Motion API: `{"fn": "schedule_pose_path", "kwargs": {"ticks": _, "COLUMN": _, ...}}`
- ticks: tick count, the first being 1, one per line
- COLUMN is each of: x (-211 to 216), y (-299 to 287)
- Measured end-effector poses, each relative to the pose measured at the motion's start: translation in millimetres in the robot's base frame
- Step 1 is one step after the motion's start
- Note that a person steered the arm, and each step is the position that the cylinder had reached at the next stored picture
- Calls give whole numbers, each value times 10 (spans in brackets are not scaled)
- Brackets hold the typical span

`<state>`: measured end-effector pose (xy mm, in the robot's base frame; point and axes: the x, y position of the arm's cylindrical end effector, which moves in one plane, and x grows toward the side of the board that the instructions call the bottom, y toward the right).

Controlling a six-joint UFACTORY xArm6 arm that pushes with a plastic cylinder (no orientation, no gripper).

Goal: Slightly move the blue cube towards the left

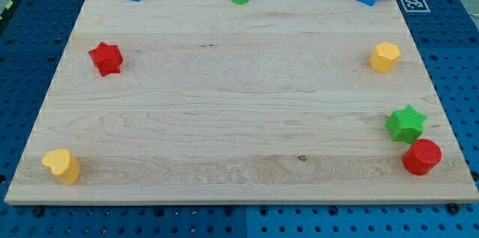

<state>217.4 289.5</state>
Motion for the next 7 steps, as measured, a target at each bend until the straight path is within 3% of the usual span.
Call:
{"fn": "schedule_pose_path", "kwargs": {"ticks": 6, "x": 151, "y": -252}}
{"fn": "schedule_pose_path", "kwargs": {"ticks": 7, "x": 402, "y": -112}}
